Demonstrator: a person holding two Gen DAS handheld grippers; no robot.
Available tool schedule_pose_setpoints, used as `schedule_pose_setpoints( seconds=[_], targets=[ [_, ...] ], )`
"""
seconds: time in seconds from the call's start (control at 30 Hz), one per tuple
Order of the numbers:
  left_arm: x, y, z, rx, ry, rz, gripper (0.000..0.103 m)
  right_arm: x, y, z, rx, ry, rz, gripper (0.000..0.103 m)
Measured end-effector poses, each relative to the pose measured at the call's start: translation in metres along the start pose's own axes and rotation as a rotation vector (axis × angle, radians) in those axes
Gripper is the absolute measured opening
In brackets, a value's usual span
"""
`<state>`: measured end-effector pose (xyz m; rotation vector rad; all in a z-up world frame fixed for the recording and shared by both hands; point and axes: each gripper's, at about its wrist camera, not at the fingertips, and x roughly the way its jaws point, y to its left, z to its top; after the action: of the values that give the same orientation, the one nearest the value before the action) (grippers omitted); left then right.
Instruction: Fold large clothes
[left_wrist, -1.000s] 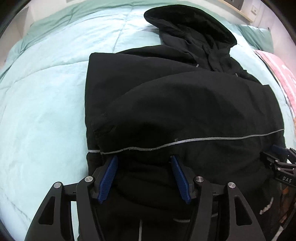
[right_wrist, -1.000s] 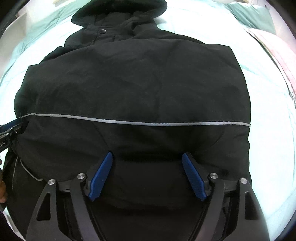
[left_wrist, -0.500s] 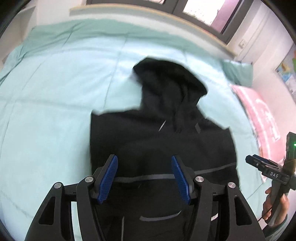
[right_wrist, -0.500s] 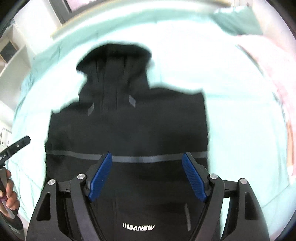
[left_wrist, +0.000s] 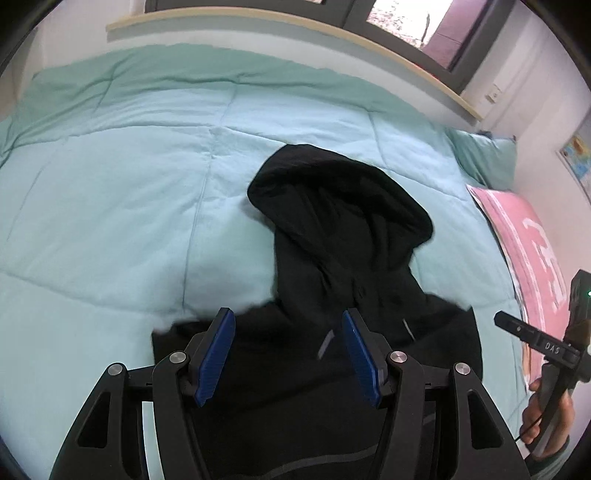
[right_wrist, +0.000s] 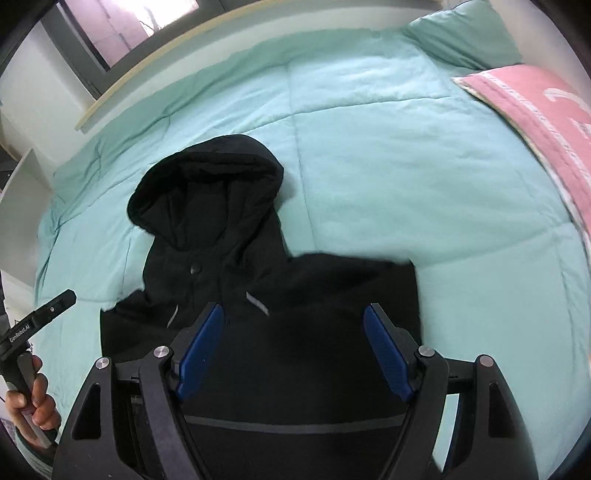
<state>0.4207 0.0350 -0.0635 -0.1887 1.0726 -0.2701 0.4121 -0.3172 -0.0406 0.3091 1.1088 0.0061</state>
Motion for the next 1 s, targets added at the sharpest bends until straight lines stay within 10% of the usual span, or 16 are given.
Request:
schedule_pose_setpoints(
  seconds=[0.57,0.63,0.7,0.77,0.83,1.0],
  targets=[
    [0.139,0.031,0.091,-0.082,0.065,-0.043,0.062,0.147,0.024,0.105,-0.011,0.020,0.037,0.081],
    [0.159,0.034,0.097,-0.094,0.077,-0.034,0.062,0.167,0.021,0.112,0.006,0.052,0.045,0.071],
    [0.163,0.041,0.105,-0.104,0.049,-0.004,0.058,0.180,0.018,0.114,0.014,0.088,0.079,0.030],
    [0.143,0.074,0.117,-0.215,-0.055,0.005,0.046,0.170,0.011,0.118,0.025,0.041,0.058,0.014],
    [0.119,0.104,0.120,-0.357,-0.091,-0.271,0.046,0.149,-0.004,0.121,0.078,-0.027,0.114,0.013],
    [0.069,0.085,0.111,-0.274,-0.123,-0.279,0.047,0.095,0.010,0.114,0.030,-0.151,0.131,0.013]
  ],
)
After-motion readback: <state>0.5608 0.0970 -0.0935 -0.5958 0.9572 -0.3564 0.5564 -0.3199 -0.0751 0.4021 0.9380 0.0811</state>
